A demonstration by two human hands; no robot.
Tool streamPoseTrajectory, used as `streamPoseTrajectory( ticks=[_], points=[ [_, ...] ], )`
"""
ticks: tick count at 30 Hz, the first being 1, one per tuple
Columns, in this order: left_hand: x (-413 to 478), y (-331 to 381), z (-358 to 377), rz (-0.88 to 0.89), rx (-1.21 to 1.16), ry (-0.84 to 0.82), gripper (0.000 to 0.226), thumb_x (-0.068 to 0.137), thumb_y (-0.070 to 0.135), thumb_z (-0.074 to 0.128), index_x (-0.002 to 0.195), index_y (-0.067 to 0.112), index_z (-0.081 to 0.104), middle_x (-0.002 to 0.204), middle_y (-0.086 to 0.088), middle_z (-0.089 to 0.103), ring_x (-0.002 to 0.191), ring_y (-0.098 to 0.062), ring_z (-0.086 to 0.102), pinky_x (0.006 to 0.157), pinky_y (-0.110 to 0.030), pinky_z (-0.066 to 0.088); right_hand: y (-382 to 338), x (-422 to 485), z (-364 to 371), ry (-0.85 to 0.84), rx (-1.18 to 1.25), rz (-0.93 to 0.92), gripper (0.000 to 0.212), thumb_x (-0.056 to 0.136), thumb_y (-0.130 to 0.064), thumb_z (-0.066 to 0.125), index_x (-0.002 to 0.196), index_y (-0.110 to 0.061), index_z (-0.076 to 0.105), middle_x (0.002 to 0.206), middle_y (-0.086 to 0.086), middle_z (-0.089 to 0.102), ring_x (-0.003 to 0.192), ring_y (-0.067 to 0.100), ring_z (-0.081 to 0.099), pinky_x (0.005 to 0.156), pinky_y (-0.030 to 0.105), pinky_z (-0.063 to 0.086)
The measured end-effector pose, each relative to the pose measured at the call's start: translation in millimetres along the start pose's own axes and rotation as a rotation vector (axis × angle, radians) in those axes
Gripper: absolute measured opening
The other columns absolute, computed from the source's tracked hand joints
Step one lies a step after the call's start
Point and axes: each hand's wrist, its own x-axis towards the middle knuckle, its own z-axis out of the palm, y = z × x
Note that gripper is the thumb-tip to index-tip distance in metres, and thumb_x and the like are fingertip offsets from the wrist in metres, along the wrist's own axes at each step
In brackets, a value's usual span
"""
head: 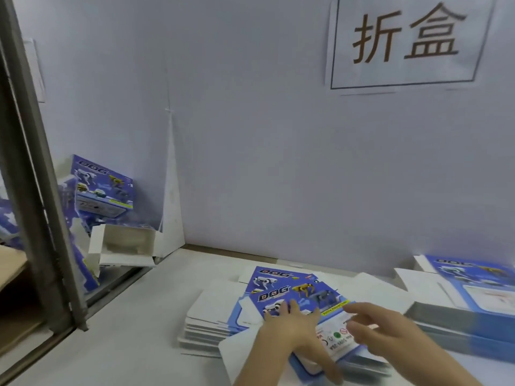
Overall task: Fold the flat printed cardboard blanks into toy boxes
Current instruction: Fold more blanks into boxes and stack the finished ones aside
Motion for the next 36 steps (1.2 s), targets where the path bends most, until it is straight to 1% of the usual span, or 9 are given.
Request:
streamPoseTrajectory(
  ticks=[3,7,10,13,17,20,23,32,36],
  points=[
    [-16,4,-13,0.03,0.033,0.011,0.083,0.082,0.062,0.06,0.149,0.028,0.023,0.147,-0.01,0.034,0.13,-0.03,0.037,0.096,-0.045,0.04,4,1,-7,0.123,-0.033,-0.032,0.016,0.091,-0.025,0.063,0.105,-0.034,0.063,0.095,-0.013,0.068,0.074,-0.006,0.063,0.066,0.008,0.044],
    [-38,11,-22,0.061,0.138,0.181,0.037,0.099,0.032,0.046,0.13,0.013,0.051,0.128,-0.012,0.052,0.106,-0.027,0.051,0.074,-0.031,0.036,6,0,-18,0.343,0.044,-0.087,0.021,0.092,-0.016,0.061,0.106,-0.031,0.062,0.108,-0.008,0.066,0.092,-0.004,0.061,0.068,0.007,0.043],
    [-54,14,-32,-0.023,0.151,0.497,0.027,0.101,0.014,0.038,0.123,0.014,0.054,0.121,-0.012,0.059,0.105,-0.028,0.059,0.077,-0.031,0.043,5,-1,-22,0.501,0.156,-0.088,0.031,0.093,-0.011,0.058,0.12,-0.026,0.059,0.123,-0.002,0.06,0.109,0.015,0.058,0.088,0.032,0.048],
    [-69,8,-46,-0.022,0.126,0.919,0.017,0.101,0.023,0.042,0.116,0.02,0.051,0.113,-0.003,0.065,0.097,-0.019,0.063,0.07,-0.024,0.041,0,-3,-26,0.614,0.234,-0.091,0.044,0.094,-0.008,0.056,0.135,-0.023,0.048,0.129,0.0,0.052,0.119,0.022,0.051,0.1,0.039,0.042],
    [-86,5,-49,0.405,-0.545,1.295,0.019,0.099,0.029,0.042,0.111,0.025,0.056,0.091,-0.001,0.068,0.072,0.009,0.059,0.055,-0.004,0.039,-5,-4,-25,0.572,0.331,-0.092,0.049,0.095,-0.013,0.056,0.14,-0.022,0.042,0.131,0.003,0.054,0.113,0.018,0.054,0.09,0.029,0.043],
    [-88,1,-49,0.603,-0.962,1.202,0.033,0.098,0.024,0.046,0.124,0.043,0.051,0.106,0.011,0.07,0.096,0.002,0.064,0.076,-0.012,0.053,-15,-8,-23,0.502,0.402,-0.162,0.04,0.096,-0.022,0.054,0.135,-0.025,0.046,0.124,-0.006,0.059,0.096,-0.003,0.06,0.066,0.006,0.045],
    [-86,-2,-50,0.627,-1.129,1.08,0.043,0.093,0.024,0.048,0.134,0.038,0.049,0.115,0.011,0.069,0.106,-0.004,0.064,0.073,-0.012,0.053,-26,-15,-24,0.465,0.538,-0.291,0.028,0.091,-0.032,0.052,0.118,-0.032,0.057,0.104,-0.019,0.068,0.091,-0.007,0.064,0.063,0.007,0.049],
    [-77,20,-36,0.522,-1.124,1.043,0.052,0.098,0.021,0.047,0.143,0.043,0.034,0.126,0.031,0.055,0.117,0.011,0.051,0.088,-0.005,0.045,-31,-23,-35,0.591,0.691,-0.402,0.029,0.092,-0.016,0.057,0.12,-0.026,0.059,0.106,-0.007,0.07,0.093,0.007,0.069,0.06,0.017,0.054],
    [-79,30,-33,0.505,-1.115,1.072,0.053,0.099,0.024,0.046,0.144,0.046,0.028,0.132,0.032,0.05,0.124,0.008,0.047,0.106,-0.022,0.04,-31,-23,-34,0.594,0.654,-0.423,0.045,0.082,-0.03,0.065,0.125,-0.03,0.054,0.107,-0.012,0.069,0.096,0.006,0.068,0.061,0.016,0.054]
  ],
)
